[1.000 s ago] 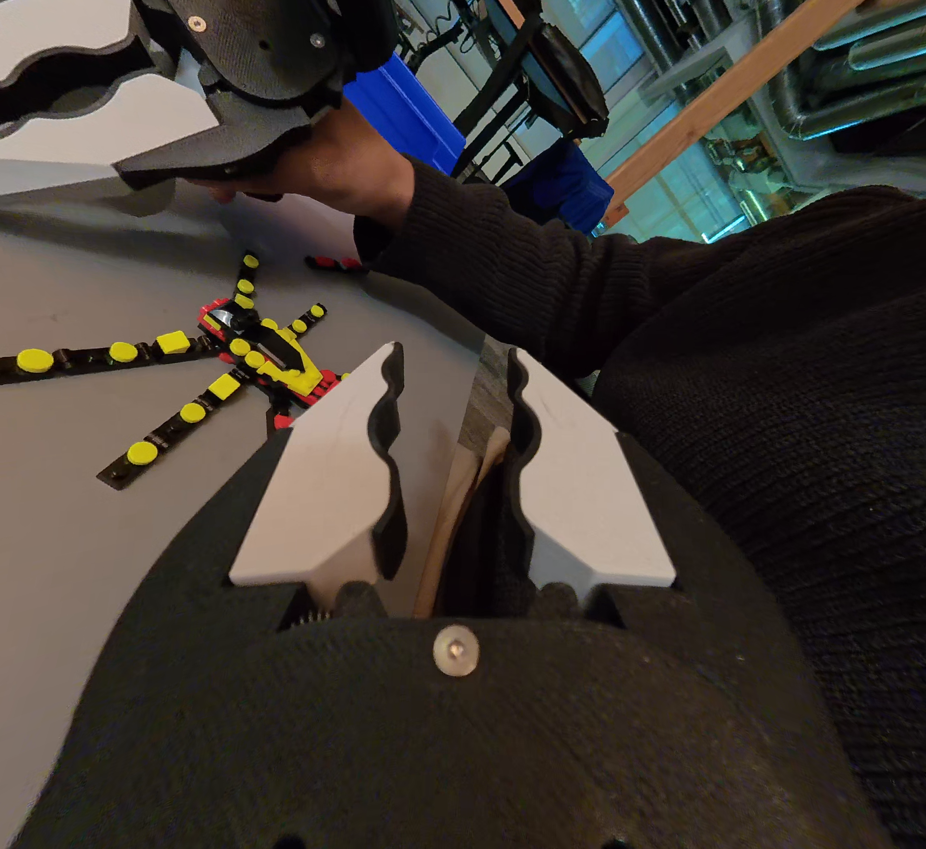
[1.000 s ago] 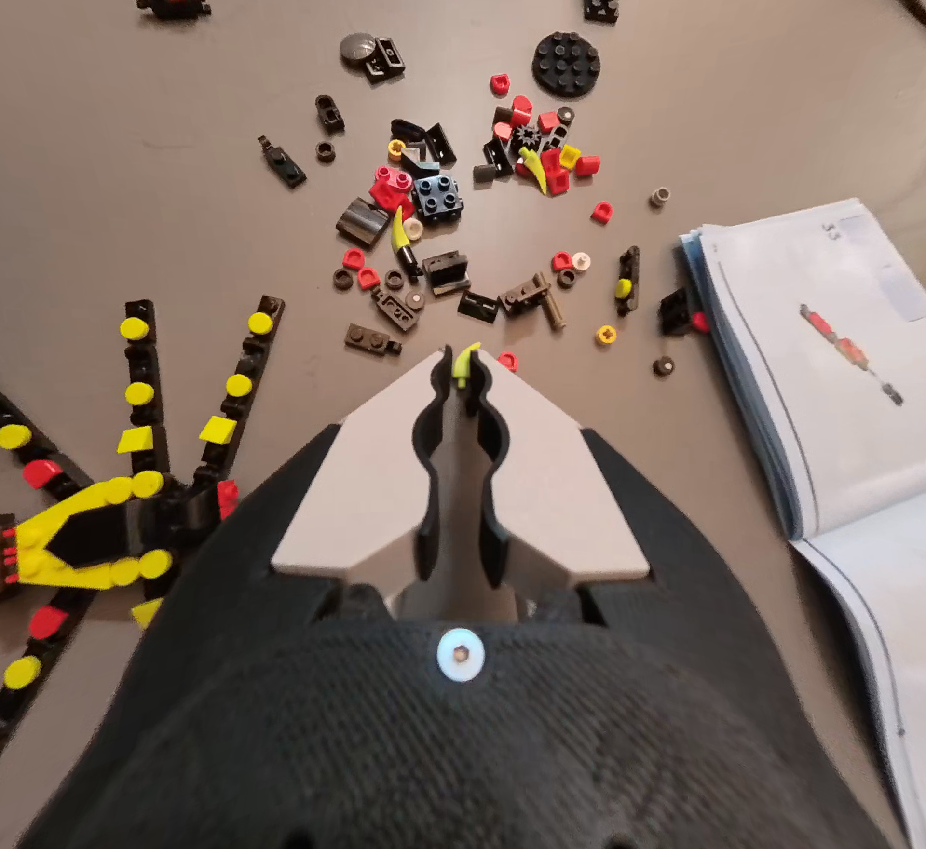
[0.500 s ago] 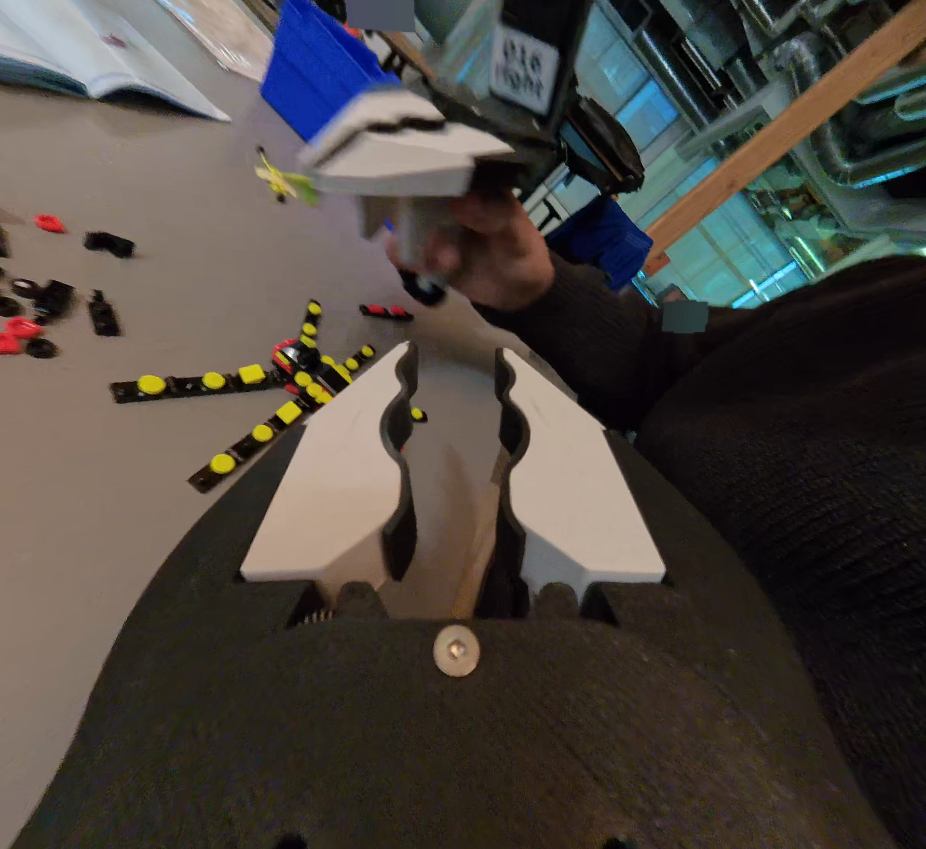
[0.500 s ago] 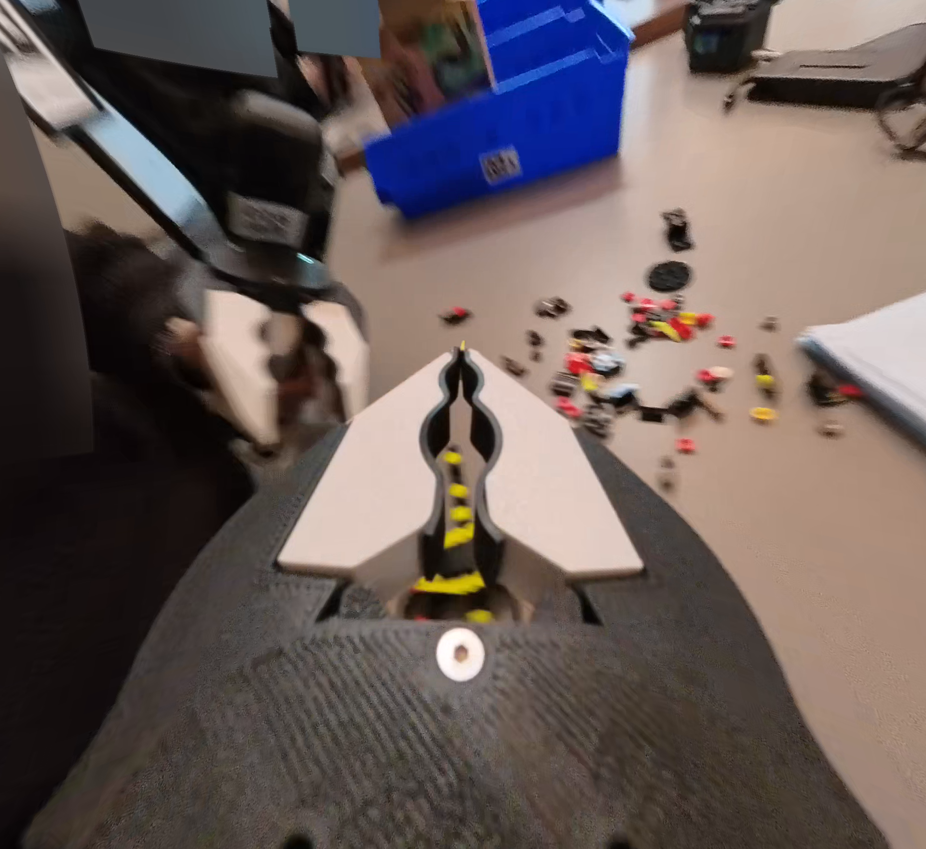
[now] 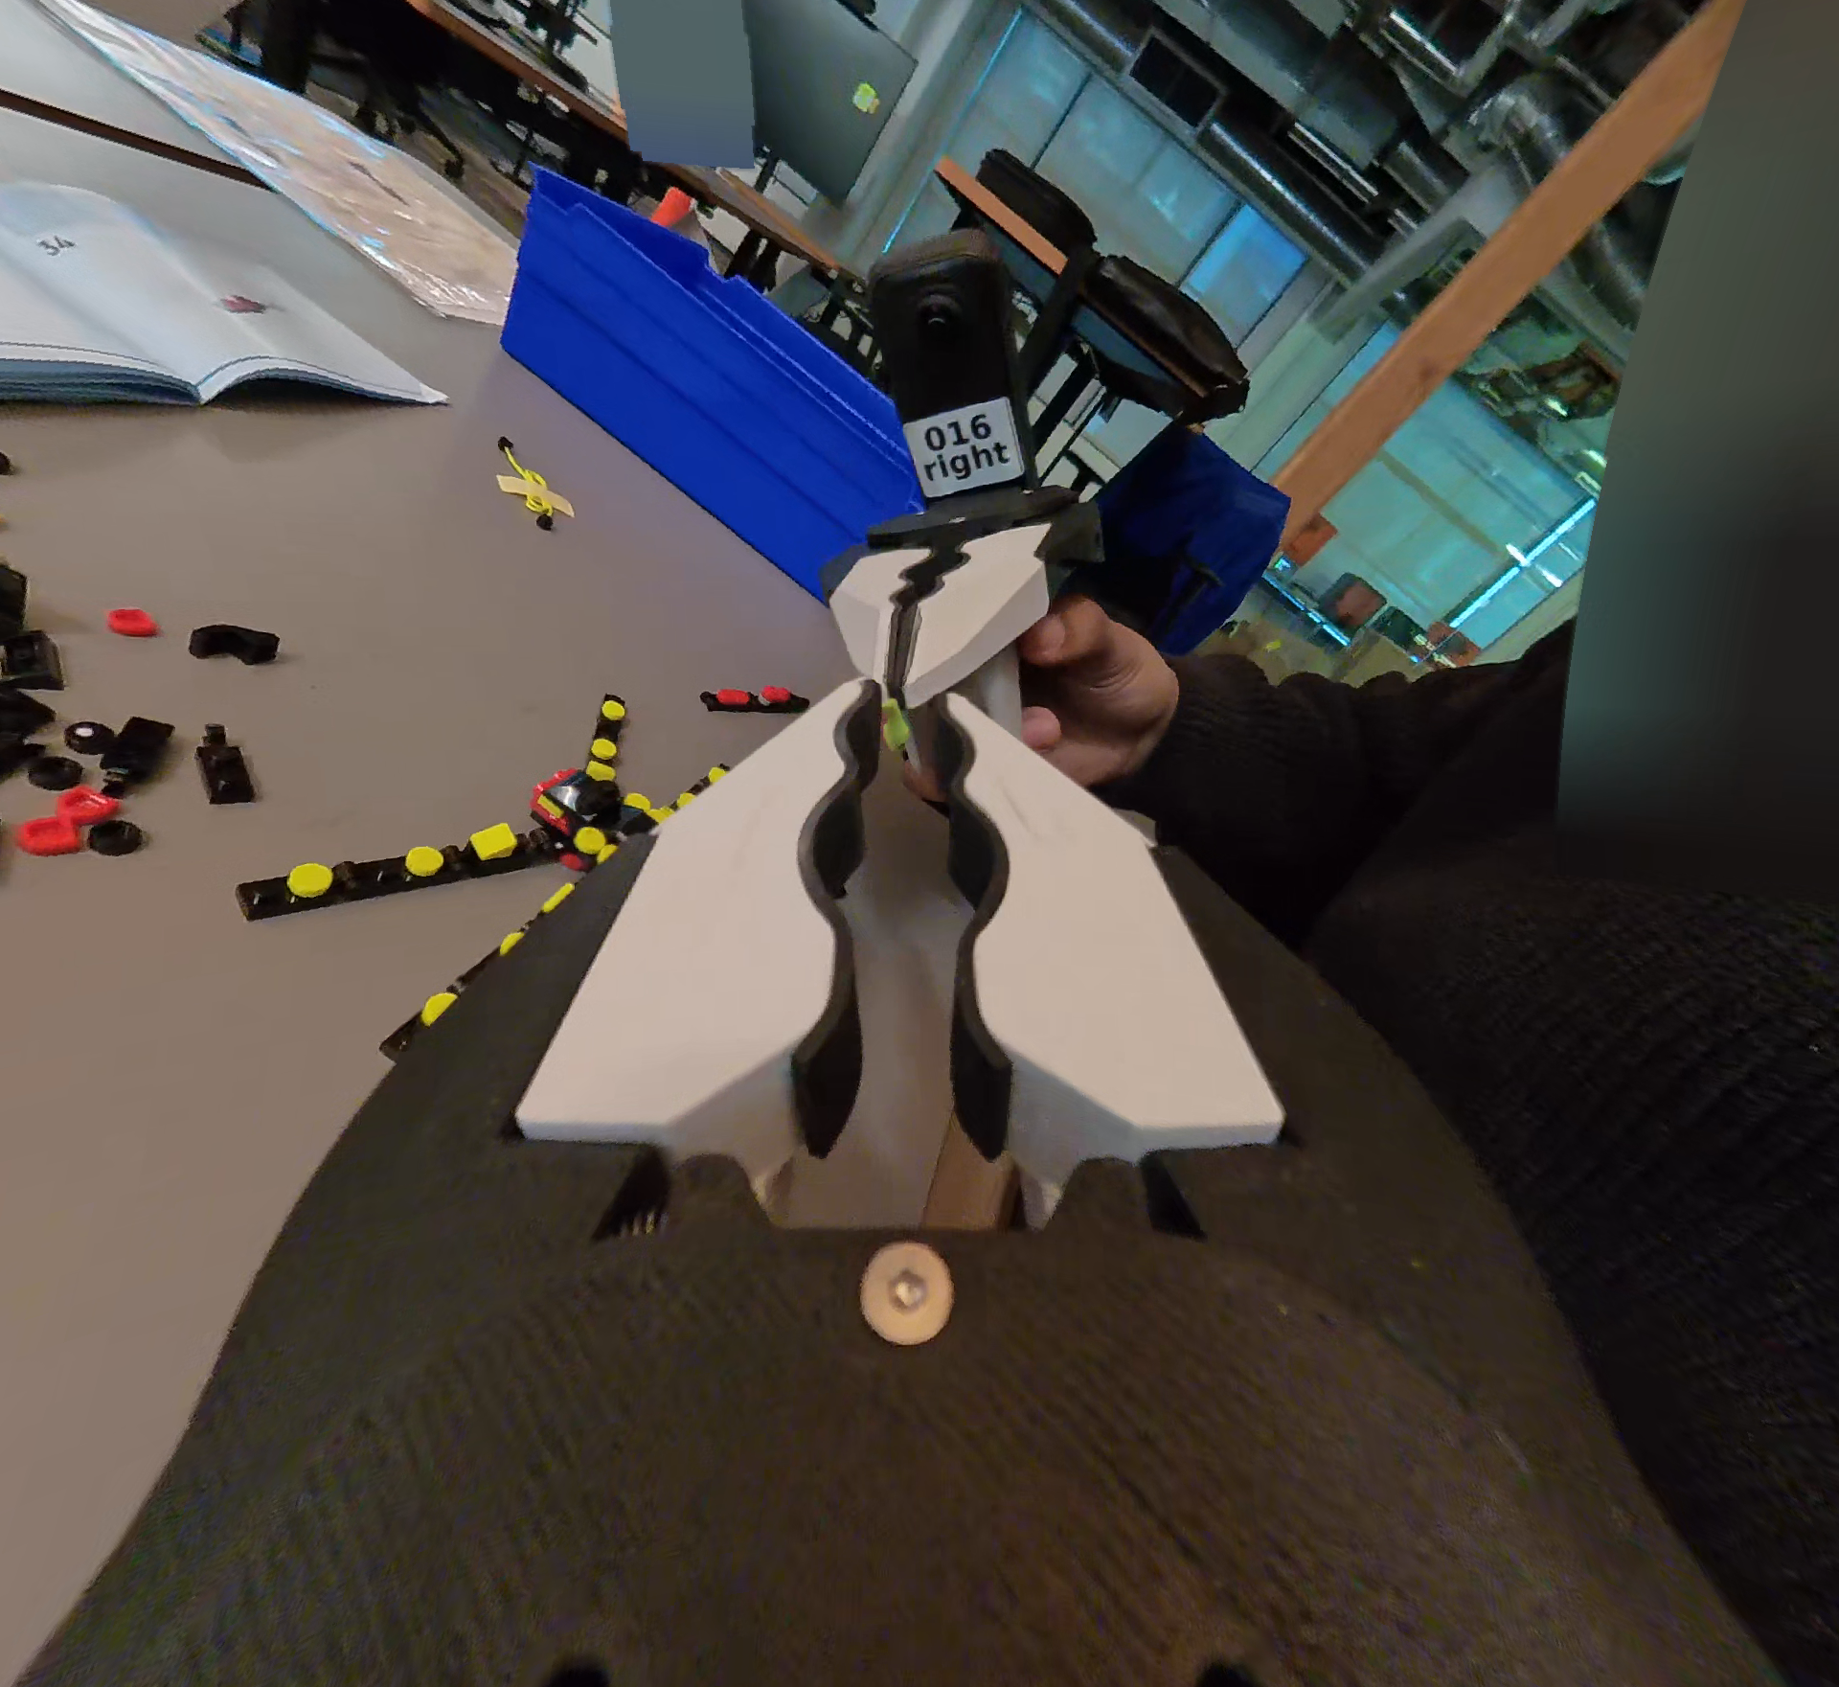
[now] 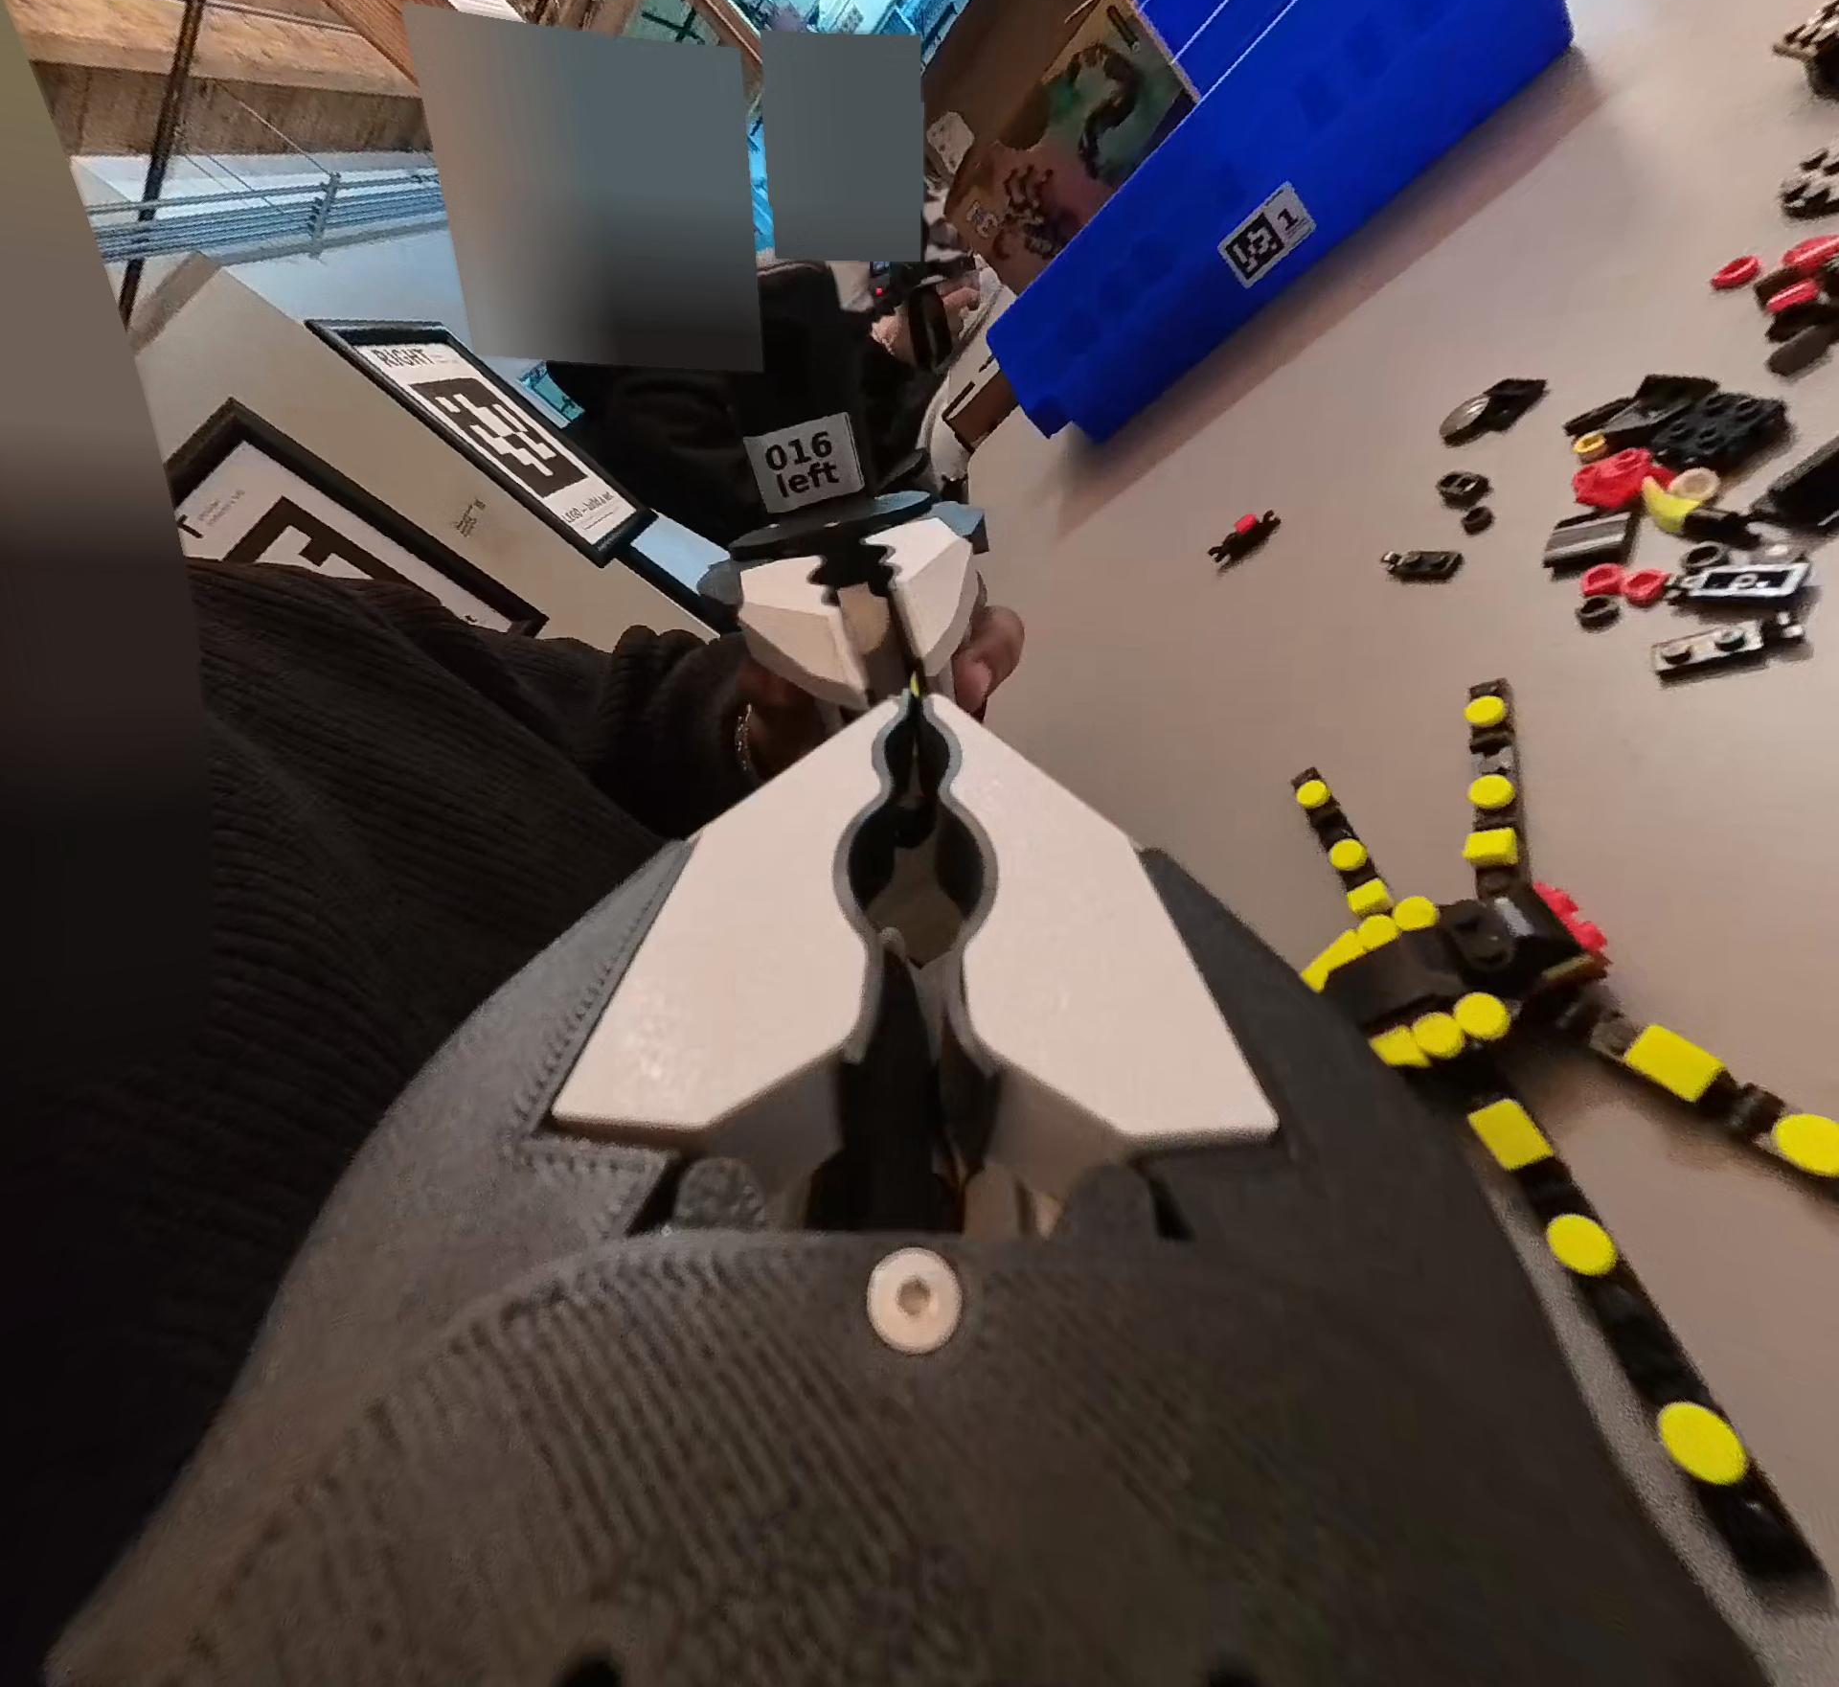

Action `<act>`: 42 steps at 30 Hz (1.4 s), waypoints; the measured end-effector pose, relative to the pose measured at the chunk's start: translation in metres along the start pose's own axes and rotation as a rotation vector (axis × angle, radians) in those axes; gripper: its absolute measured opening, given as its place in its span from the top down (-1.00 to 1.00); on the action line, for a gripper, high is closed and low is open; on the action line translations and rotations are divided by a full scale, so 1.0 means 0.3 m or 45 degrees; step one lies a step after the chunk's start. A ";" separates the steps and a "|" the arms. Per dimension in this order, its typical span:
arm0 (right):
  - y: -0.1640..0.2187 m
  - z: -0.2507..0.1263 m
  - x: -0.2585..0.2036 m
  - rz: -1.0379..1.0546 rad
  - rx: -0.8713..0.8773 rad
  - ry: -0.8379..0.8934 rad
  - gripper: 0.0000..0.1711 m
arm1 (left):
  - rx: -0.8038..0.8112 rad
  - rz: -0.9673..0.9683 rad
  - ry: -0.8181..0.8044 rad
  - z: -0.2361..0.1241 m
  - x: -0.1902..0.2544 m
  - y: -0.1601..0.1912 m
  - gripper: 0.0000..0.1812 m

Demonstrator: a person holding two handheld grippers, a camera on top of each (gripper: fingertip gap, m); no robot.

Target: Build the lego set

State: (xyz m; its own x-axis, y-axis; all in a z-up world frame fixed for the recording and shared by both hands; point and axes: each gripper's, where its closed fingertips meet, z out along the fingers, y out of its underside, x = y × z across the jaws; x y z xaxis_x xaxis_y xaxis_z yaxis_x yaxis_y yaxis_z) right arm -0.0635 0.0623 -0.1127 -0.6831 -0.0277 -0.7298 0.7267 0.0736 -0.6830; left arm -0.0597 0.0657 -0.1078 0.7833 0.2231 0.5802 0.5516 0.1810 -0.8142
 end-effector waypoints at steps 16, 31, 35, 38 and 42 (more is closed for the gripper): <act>0.013 -0.037 0.053 -0.143 -0.026 0.247 1.00 | -0.004 -0.019 -0.083 -0.009 -0.040 0.002 1.00; 0.051 -0.041 0.010 -0.474 -0.035 0.489 0.80 | 0.124 -0.529 0.220 -0.011 -0.010 -0.014 1.00; 0.073 -0.110 -0.053 -0.441 0.104 0.485 0.93 | 0.104 -0.379 0.140 -0.016 -0.014 -0.016 1.00; 0.146 -0.106 -0.071 -0.317 0.121 0.432 0.97 | 0.073 -0.214 0.063 0.001 -0.014 -0.009 1.00; 0.149 -0.103 -0.068 -0.137 0.222 0.338 0.91 | -0.013 0.118 0.007 0.053 0.043 0.024 1.00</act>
State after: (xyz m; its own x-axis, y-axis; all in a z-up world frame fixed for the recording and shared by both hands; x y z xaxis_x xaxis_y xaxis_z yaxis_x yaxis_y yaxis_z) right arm -0.0194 0.0970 -0.1272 -0.7350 0.2362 -0.6356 0.6352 -0.0881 -0.7673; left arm -0.0503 0.0852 -0.1059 0.8328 0.2330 0.5022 0.4794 0.1500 -0.8647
